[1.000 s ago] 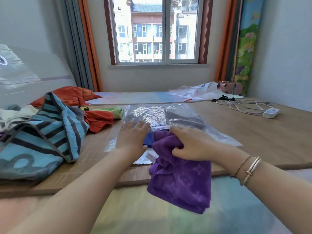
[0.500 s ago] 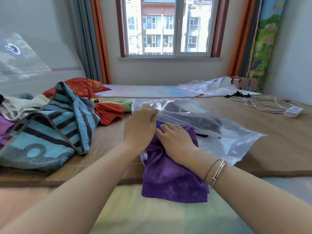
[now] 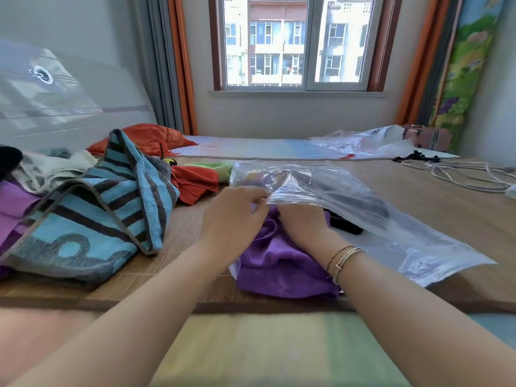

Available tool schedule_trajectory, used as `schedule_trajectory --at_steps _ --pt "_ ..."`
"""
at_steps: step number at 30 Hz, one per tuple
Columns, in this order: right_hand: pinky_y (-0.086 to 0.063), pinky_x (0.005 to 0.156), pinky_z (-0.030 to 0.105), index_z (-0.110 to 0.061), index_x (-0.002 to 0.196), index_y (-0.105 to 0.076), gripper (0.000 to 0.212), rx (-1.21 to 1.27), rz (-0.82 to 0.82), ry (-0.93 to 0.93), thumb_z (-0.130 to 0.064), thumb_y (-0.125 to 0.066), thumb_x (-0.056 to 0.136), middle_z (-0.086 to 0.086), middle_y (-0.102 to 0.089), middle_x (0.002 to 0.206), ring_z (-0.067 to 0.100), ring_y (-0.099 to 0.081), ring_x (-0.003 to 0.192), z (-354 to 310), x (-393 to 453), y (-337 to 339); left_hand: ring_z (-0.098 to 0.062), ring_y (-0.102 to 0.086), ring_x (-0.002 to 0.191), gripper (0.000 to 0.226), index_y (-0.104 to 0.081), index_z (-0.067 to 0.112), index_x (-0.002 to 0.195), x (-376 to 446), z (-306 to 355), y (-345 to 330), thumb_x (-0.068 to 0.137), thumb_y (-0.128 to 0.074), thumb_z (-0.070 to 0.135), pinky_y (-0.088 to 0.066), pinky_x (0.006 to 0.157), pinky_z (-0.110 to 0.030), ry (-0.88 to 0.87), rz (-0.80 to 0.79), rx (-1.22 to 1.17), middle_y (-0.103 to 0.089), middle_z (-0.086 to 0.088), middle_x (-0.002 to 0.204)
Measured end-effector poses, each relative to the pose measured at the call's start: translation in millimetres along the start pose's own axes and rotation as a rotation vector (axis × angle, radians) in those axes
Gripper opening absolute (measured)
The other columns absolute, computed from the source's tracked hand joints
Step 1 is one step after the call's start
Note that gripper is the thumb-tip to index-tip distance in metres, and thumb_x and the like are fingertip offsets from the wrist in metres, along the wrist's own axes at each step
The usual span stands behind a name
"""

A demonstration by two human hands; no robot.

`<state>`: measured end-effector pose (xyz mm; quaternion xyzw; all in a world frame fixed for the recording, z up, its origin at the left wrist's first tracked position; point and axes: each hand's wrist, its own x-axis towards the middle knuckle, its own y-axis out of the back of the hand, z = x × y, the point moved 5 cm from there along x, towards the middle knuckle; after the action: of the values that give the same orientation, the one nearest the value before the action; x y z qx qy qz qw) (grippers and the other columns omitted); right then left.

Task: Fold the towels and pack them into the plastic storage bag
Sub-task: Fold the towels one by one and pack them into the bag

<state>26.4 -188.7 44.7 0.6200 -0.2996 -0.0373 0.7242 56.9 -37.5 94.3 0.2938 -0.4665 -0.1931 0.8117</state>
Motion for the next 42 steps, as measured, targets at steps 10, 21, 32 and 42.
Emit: schedule_trajectory --at_steps 10,21,32,42 --pt "-0.024 0.109 0.027 -0.009 0.143 -0.039 0.045 0.426 -0.306 -0.194 -0.032 -0.032 0.105 0.011 -0.038 0.150 0.023 -0.033 0.139 -4 -18 -17 -0.014 -0.054 0.122 0.038 -0.063 0.025 0.125 -64 -85 -28 0.091 -0.054 0.013 -0.036 0.096 -0.018 0.328 0.036 -0.136 -0.062 0.003 0.130" --pt "0.007 0.115 0.058 -0.033 0.153 0.001 0.069 0.292 -0.242 0.002 -0.061 -0.024 0.095 0.005 -0.004 0.162 0.020 0.004 0.149 -52 -30 -33 -0.024 -0.042 0.048 0.062 -0.044 0.019 0.048 -29 -55 -7 0.094 -0.035 0.060 -0.033 0.054 -0.030 0.336 0.102 -0.239 -0.046 0.004 0.046" --pt "0.008 0.102 0.077 -0.045 0.149 0.003 0.062 0.164 -0.228 -0.076 -0.063 -0.019 0.094 -0.006 0.010 0.161 0.027 0.018 0.146 -39 6 -58 -0.028 -0.062 0.083 0.049 -0.066 0.020 0.076 -20 -50 -15 0.099 -0.034 0.049 -0.045 0.068 -0.036 0.367 0.075 -0.138 -0.068 -0.002 0.086" --pt "0.003 0.102 0.077 -0.043 0.150 0.001 0.056 0.145 -0.223 -0.112 -0.054 -0.018 0.098 -0.006 0.005 0.162 0.028 0.010 0.147 -31 69 -73 -0.034 -0.062 0.071 0.043 -0.060 0.019 0.064 -13 -64 -8 0.098 -0.043 0.041 -0.046 0.063 -0.037 0.357 0.148 -0.214 -0.060 -0.005 0.066"
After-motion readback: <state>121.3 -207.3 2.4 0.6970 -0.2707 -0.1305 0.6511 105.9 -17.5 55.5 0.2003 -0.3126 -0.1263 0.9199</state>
